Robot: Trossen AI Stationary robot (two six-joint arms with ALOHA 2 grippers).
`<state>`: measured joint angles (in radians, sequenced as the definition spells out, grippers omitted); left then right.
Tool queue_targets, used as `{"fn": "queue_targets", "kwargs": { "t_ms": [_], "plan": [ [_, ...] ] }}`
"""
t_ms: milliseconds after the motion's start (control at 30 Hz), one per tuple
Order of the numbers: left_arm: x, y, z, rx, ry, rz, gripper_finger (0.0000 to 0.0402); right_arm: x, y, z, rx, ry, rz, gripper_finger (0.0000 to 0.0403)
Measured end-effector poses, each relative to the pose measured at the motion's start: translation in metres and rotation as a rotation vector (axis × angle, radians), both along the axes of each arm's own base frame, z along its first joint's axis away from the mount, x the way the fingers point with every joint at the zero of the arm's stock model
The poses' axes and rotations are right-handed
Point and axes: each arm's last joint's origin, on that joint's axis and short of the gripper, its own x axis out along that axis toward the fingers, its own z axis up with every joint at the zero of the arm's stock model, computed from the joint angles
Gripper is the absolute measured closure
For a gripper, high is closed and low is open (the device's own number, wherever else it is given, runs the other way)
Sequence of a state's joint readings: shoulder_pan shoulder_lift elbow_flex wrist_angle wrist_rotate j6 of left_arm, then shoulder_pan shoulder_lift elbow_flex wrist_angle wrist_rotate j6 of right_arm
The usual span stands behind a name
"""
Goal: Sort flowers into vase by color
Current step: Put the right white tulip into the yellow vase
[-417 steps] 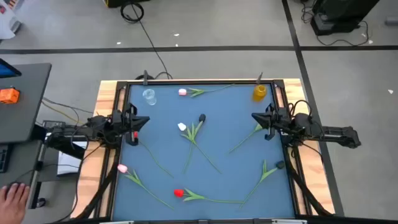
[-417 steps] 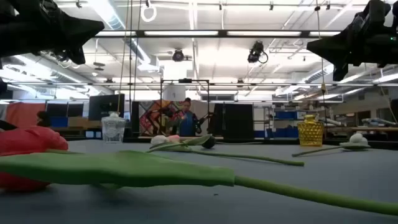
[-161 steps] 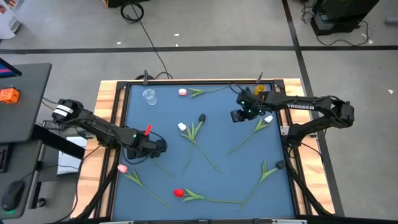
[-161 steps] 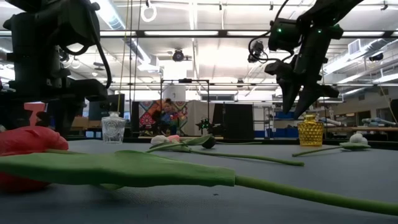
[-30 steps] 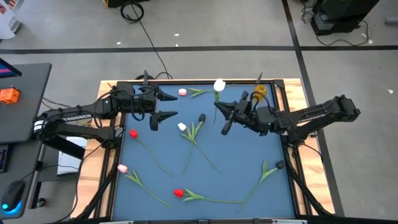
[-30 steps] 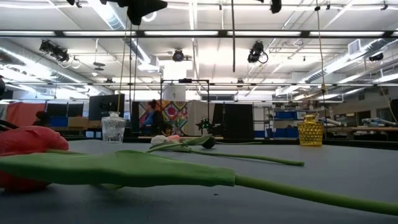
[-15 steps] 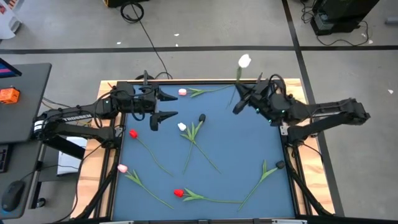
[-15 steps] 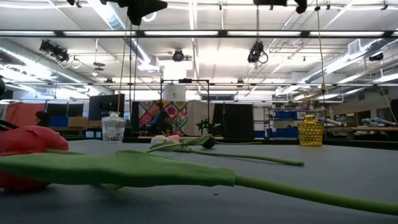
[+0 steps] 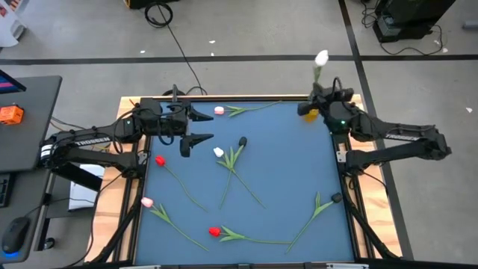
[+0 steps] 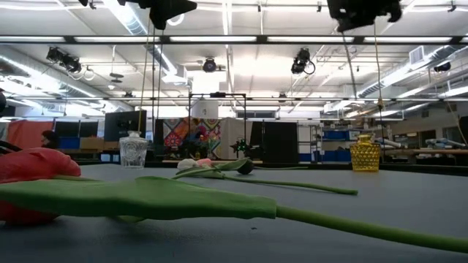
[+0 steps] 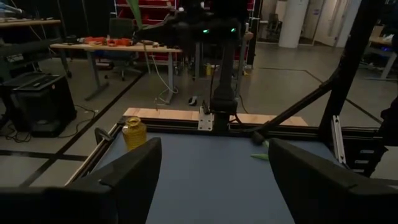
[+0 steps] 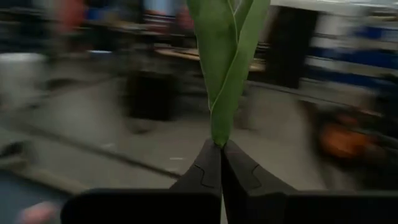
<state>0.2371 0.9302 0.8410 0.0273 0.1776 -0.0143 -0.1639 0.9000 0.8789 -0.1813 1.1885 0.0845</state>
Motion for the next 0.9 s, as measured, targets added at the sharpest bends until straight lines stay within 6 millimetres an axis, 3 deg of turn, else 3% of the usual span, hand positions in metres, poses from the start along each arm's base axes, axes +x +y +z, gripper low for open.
{"fn": "queue_targets", "kwargs": {
  "t_ms": [267, 567, 900],
  "plan": [
    [0.000, 0.000, 0.000, 0.000, -0.001, 0.000, 0.0099, -0.006, -0.034, -0.035, 0.020, 0.007, -0.219, 0.0402],
    [0.000, 0.000, 0.001, 0.001, -0.004, 0.000, 0.0099, -0.019, -0.074, -0.054, -0.045, -0.013, -0.248, 0.0402],
    [0.000, 0.000, 0.001, 0.001, -0.004, 0.000, 0.0099, -0.028, -0.086, -0.069, -0.016, -0.031, -0.237, 0.0403]
  ]
}}
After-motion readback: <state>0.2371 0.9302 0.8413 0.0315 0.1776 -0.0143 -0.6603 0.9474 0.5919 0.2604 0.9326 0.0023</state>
